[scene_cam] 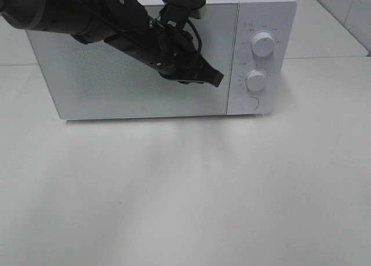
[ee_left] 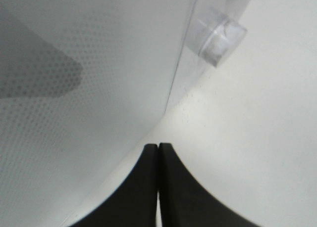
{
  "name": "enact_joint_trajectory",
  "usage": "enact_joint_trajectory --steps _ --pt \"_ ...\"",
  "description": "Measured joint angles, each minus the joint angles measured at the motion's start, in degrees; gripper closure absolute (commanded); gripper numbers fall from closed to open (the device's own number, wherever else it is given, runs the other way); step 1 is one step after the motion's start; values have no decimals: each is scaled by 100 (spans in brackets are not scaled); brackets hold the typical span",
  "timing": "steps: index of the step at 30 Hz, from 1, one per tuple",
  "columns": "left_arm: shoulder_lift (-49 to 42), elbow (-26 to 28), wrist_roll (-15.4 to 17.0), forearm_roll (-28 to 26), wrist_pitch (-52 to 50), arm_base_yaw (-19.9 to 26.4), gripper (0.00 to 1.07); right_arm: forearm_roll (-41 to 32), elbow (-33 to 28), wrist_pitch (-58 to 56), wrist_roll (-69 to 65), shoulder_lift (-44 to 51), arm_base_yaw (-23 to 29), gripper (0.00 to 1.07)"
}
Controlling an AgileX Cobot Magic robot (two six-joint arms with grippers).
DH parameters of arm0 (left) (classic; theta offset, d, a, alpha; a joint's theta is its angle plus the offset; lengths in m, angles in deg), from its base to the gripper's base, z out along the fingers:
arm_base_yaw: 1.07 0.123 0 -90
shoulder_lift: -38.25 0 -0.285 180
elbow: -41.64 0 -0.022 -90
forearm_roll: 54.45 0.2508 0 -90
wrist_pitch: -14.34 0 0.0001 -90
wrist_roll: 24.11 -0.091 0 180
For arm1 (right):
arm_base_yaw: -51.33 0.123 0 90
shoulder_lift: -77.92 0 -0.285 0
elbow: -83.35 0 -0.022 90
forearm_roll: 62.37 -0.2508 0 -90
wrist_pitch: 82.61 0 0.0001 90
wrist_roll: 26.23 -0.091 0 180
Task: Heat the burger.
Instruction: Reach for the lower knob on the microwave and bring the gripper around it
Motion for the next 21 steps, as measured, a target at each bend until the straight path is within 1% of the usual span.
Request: enact_joint_trajectory --steps 1,2,3,4,5,6,7,8,9,10,11,12,13,14,15,16,17,18,19,20,21 --pt "0 0 0 0 0 0 107 0 0 0 0 0 0 38" --pt "-132 17 -23 327 470 63 107 0 0 0 0 0 0 38" --pt "-132 17 -23 327 470 63 107 0 0 0 0 0 0 38" --pt "-332 57 86 670 859 132 107 0 0 0 0 0 0 38" --pt "-607 80 350 1066 1255 189 107 0 0 0 0 0 0 38" --pt "-607 80 350 1066 1255 189 107 0 0 0 0 0 0 38" --pt "-762 86 527 1249 1507 206 107 0 0 0 0 0 0 38" --pt "-762 86 527 1249 1507 206 107 0 0 0 0 0 0 38" --pt "-1026 92 894 1541 2017 252 107 0 0 0 0 0 0 38" --pt "-1146 92 1089 1644 2217 264 107 0 0 0 0 0 0 38" --pt "-1146 92 1089 1644 2217 264 107 0 0 0 0 0 0 38" --pt "-1421 92 1444 1833 2750 344 107 0 0 0 0 0 0 38" --pt "-1547 92 1570 1919 2962 413 107 0 0 0 0 0 0 38" --pt "-1547 92 1570 1919 2962 413 107 0 0 0 0 0 0 38" --pt "-1753 92 1811 2017 3461 584 107 0 0 0 0 0 0 38" --pt "-1851 92 1937 2057 3730 699 107 0 0 0 0 0 0 38" --pt "-1851 92 1937 2057 3730 699 107 0 0 0 0 0 0 38" --pt "-2000 92 2194 2068 4223 945 107 0 0 0 0 0 0 38" --pt "-2068 92 2315 2074 4423 1089 107 0 0 0 0 0 0 38" --pt "-2068 92 2315 2074 4423 1089 107 0 0 0 0 0 0 38" --pt "-2200 92 2492 2080 4721 1381 107 0 0 0 0 0 0 38"
